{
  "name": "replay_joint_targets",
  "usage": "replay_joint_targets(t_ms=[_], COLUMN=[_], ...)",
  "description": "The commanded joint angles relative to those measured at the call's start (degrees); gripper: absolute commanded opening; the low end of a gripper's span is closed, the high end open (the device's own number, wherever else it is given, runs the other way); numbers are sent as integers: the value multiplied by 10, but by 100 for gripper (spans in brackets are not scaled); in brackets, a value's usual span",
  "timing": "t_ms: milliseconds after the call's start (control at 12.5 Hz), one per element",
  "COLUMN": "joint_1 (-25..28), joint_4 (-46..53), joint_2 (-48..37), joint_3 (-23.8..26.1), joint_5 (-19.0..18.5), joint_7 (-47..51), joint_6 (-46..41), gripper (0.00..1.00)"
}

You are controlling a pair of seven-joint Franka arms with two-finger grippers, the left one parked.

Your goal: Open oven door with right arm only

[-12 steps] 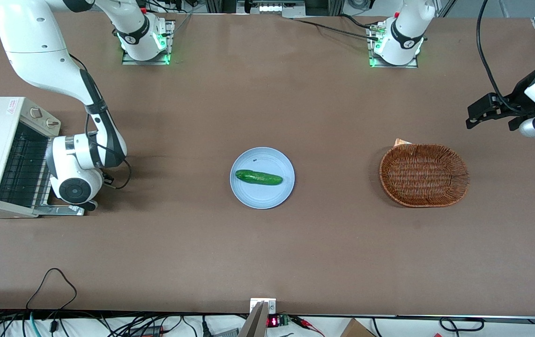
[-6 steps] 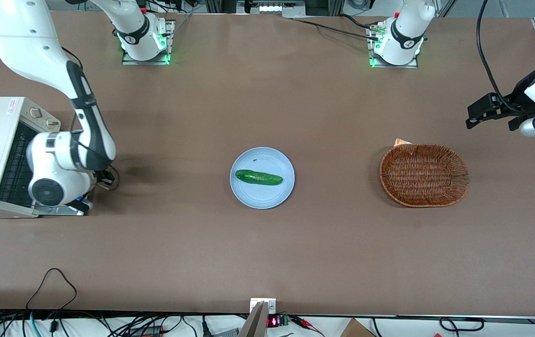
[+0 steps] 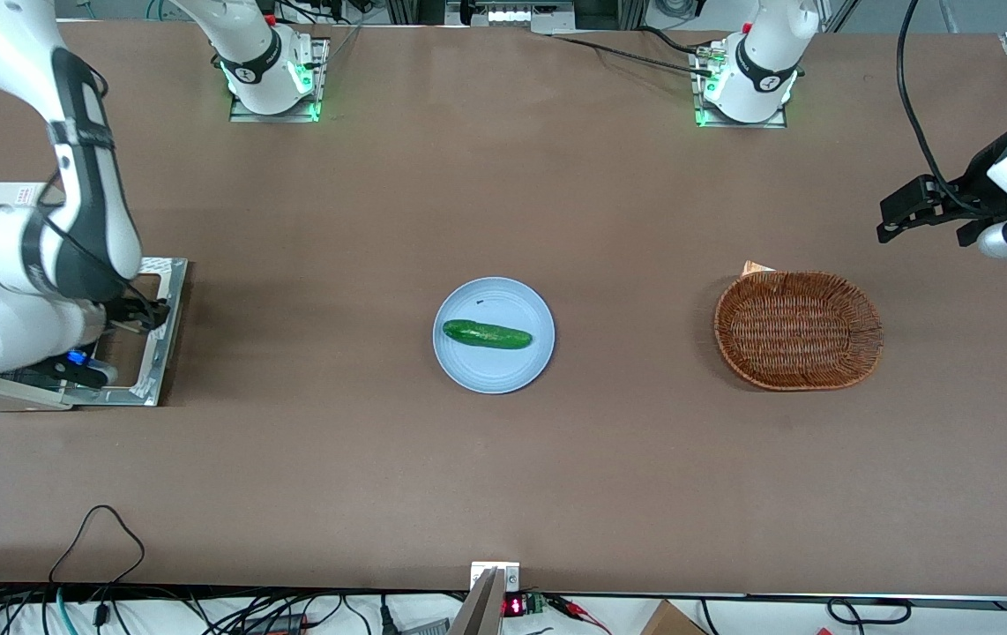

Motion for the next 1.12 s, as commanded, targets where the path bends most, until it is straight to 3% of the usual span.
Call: replay_joint_targets(t_ms=[0,80,800,1040], joint_1=[-27,-32,-2,28], joint_4=[-3,-3,-1,-102], joint_2=[-69,-90,-145,-225], joint_3=[3,4,15,15], joint_5=[64,77,77,68], joint_7=[-54,-66,-61,-85], joint_6=[-29,-46,-61,49], gripper=[100,100,100,100])
